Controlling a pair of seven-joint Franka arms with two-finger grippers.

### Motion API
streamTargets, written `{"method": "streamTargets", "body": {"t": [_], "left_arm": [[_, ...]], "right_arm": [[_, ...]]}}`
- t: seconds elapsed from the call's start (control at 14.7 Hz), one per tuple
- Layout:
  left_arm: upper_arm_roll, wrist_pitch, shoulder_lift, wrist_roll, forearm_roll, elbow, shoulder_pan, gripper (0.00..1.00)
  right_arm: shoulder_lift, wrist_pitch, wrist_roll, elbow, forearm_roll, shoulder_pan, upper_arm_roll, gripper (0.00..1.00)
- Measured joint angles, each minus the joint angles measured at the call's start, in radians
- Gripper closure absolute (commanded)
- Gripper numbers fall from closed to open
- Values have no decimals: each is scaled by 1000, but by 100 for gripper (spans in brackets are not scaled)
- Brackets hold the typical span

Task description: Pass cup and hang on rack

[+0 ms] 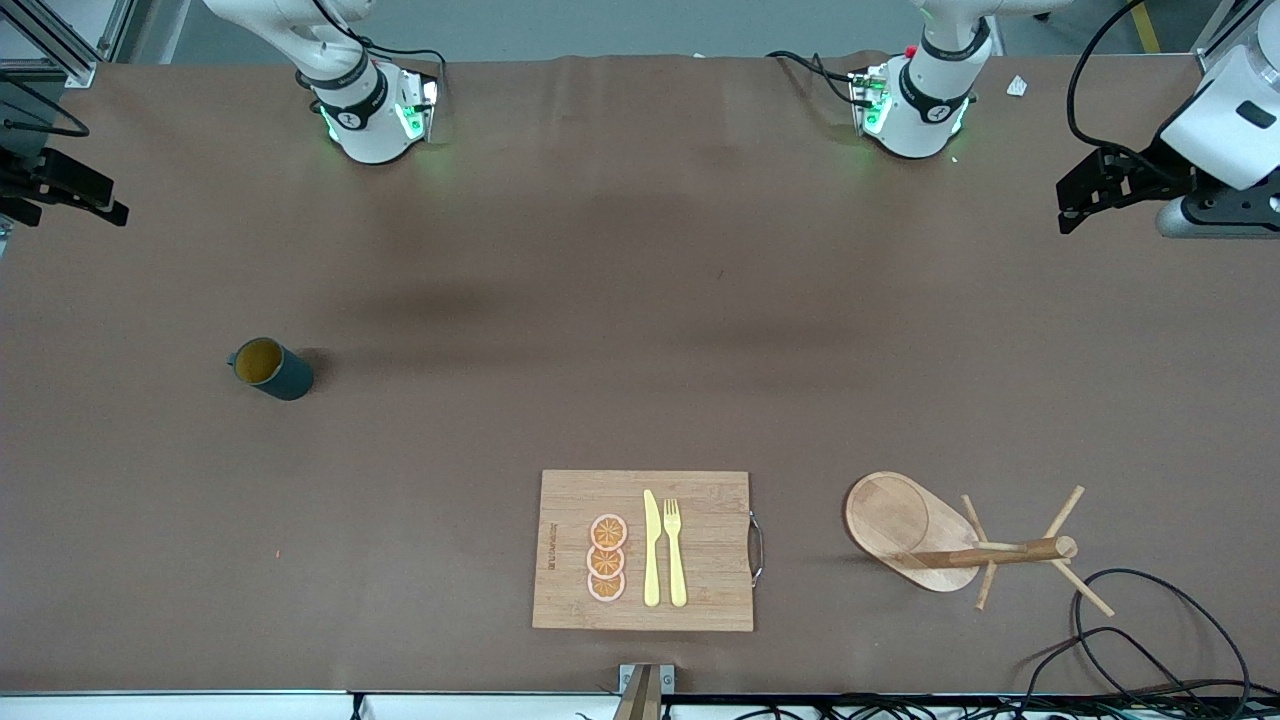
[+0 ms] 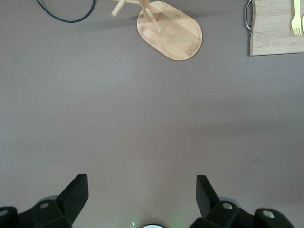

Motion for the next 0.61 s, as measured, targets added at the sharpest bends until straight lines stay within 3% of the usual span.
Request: {"method": "streamTargets", "body": {"t": [0.61], "left_arm": [[0,1,7,0,0,0,-1,0]], "right_arm": [[0,0,-15,1,0,0,-1,0]]}}
